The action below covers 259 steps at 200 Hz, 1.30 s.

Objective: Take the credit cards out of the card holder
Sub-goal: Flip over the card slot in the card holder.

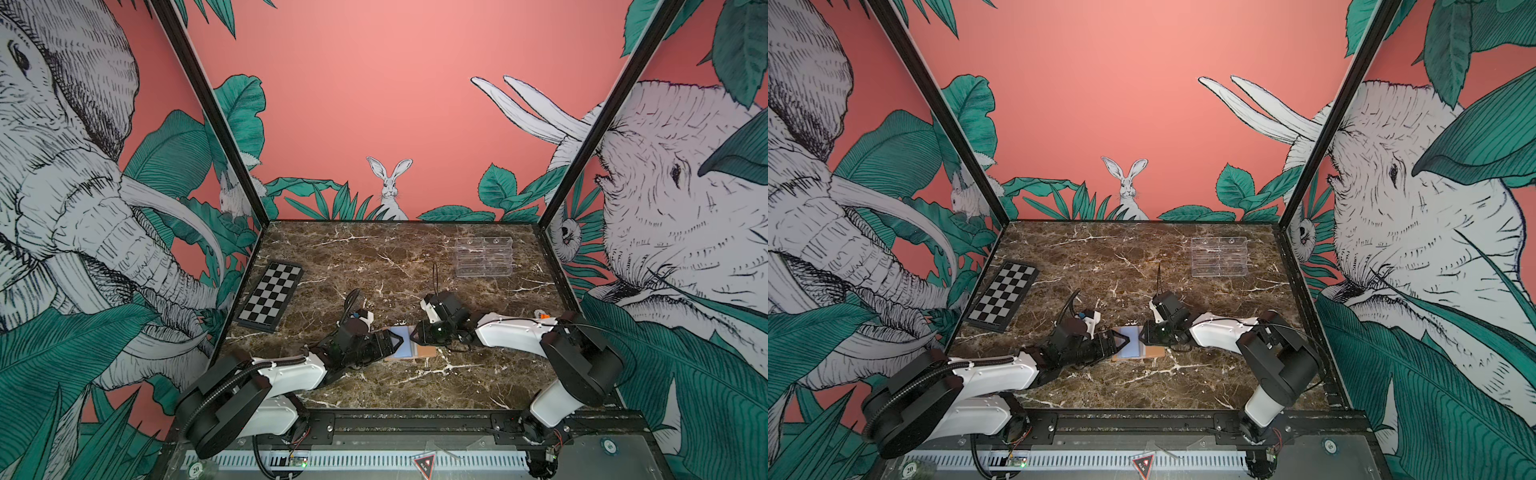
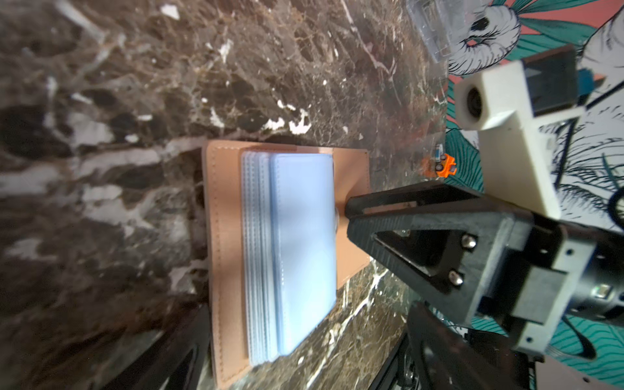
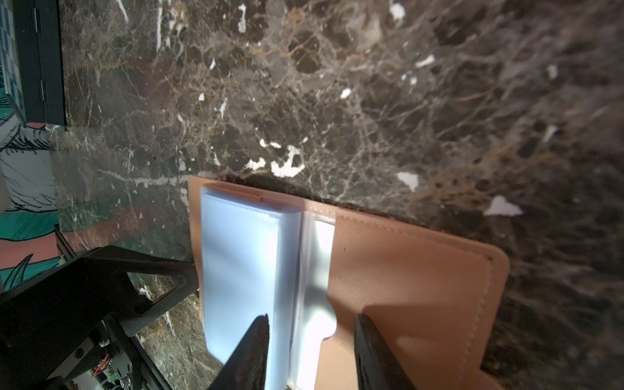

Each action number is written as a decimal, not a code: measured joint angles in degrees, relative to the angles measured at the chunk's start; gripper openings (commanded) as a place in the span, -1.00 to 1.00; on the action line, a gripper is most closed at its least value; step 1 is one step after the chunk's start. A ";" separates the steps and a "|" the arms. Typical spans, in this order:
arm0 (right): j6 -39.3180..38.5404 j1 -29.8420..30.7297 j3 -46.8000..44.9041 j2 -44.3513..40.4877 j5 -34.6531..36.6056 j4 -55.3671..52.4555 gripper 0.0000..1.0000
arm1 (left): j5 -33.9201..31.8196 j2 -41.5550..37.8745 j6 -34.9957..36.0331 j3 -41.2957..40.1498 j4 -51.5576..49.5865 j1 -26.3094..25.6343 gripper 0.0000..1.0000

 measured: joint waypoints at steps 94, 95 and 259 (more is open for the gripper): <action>-0.11 -0.26 0.00 0.02 0.13 0.07 -0.17 | 1.73 1.03 -0.50 -1.84 6.62 0.15 0.94; -0.11 -0.26 0.00 0.02 0.13 0.07 -0.17 | 1.77 1.03 -0.50 -1.86 6.62 0.15 0.93; -0.13 -0.35 -0.04 0.11 0.02 0.28 -0.17 | 2.16 -1.25 -0.79 -2.60 7.13 0.13 0.31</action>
